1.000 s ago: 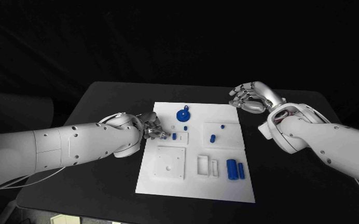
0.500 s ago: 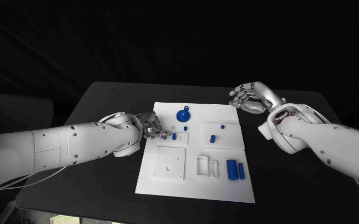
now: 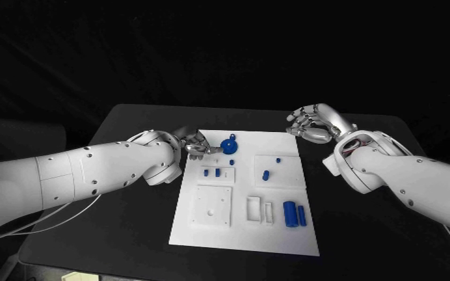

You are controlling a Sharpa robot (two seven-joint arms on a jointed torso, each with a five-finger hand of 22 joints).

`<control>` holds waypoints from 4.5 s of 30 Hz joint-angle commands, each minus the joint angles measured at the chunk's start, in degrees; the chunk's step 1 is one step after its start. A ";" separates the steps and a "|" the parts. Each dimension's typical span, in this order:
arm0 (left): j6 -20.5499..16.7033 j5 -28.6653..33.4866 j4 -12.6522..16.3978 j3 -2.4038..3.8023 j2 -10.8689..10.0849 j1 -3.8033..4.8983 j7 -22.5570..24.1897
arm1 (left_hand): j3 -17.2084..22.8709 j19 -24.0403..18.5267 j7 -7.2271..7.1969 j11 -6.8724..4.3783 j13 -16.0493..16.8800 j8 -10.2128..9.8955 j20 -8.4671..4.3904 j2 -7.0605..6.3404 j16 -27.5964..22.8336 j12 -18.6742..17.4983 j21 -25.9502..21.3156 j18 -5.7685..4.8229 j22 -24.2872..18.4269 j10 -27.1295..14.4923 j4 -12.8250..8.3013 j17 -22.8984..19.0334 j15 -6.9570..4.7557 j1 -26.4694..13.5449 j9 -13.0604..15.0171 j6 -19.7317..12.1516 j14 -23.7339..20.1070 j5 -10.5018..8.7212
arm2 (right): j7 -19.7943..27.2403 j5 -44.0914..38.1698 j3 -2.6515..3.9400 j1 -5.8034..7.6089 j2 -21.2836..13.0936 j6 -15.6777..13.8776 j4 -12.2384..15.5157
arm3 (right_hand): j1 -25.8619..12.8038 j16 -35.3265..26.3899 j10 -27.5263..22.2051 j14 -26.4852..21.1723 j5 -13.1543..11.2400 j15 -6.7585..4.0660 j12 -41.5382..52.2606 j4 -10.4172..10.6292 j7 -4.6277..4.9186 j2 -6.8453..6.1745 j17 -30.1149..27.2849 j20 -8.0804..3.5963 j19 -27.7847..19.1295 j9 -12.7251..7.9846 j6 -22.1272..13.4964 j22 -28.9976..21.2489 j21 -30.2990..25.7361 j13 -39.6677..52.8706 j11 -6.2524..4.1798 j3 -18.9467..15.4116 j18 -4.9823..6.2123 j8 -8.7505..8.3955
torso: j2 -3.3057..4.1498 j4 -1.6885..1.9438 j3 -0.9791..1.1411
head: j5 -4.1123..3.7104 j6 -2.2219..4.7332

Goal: Assemble the parts on the task board

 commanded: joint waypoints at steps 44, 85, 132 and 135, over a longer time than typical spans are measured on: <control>9.22 -29.58 -11.75 -1.28 13.05 0.39 17.13 | 7.28 -1.56 2.93 8.11 -17.21 -6.16 0.46 5.74 -3.61 -39.16 -6.02 -0.56 2.19 -4.61 -28.10 -3.60 5.48 16.39 -9.94 -3.78 -3.28 9.79 | 0.79 -0.47 0.02 -0.01 0.56 0.27 -0.68 | -0.41 0.44 -0.31 -0.49 0.33 -0.01 0.31 0.16 0.15 0.28 -0.16 -0.01 -0.48 -0.14 0.00 0.10 -0.44 -0.24 -0.01 -0.08 0.90 0.43 | 0.04 0.06 0.01 | -1.08 0.25; 10.69 -28.79 -16.55 -1.47 15.43 -1.17 17.16 | 6.84 0.52 2.62 6.65 -17.17 -5.08 -0.79 8.48 1.49 -38.57 -3.60 -0.25 2.71 1.28 -27.71 -2.11 3.98 15.26 -10.58 -1.08 -1.24 9.25 | 0.85 -0.47 0.02 -0.01 0.79 0.41 -0.38 | -0.45 0.54 -0.32 -0.51 0.41 -0.02 0.44 0.17 0.14 0.35 -0.28 -0.02 -0.45 -0.24 0.01 0.16 -0.47 -0.41 -0.02 -0.10 0.90 0.50 | 0.03 -0.01 0.04 | -1.26 -0.31; 10.75 -28.97 -17.05 -2.45 15.84 -1.85 16.33 | 7.28 2.90 1.61 5.27 -17.04 -3.81 -2.17 12.62 4.22 -38.45 -1.73 0.10 2.46 6.08 -27.28 -2.62 2.50 14.36 -11.19 3.39 2.73 9.15 | 0.96 -0.47 0.03 -0.01 0.52 0.41 -0.02 | -0.41 0.63 -0.33 -0.54 0.47 -0.03 0.57 0.12 0.11 0.41 -0.39 -0.02 -0.44 -0.32 0.08 0.22 -0.51 -0.58 -0.03 -0.10 0.90 0.60 | -0.02 0.07 0.04 | -1.57 -0.54; 9.85 -28.76 -16.88 -2.44 15.64 -1.88 16.25 | 7.25 3.17 1.54 5.15 -17.04 -3.73 -2.28 12.75 4.32 -38.47 -1.60 0.14 2.47 6.38 -27.25 -2.68 2.39 14.23 -11.20 3.63 3.03 9.16 | 0.97 -0.47 0.03 -0.01 0.52 0.41 -0.02 | -0.41 0.64 -0.33 -0.54 0.47 -0.03 0.58 0.12 0.11 0.42 -0.40 -0.02 -0.44 -0.33 0.08 0.23 -0.51 -0.60 -0.03 -0.10 0.90 0.61 | -0.03 0.05 0.04 | -1.56 -0.44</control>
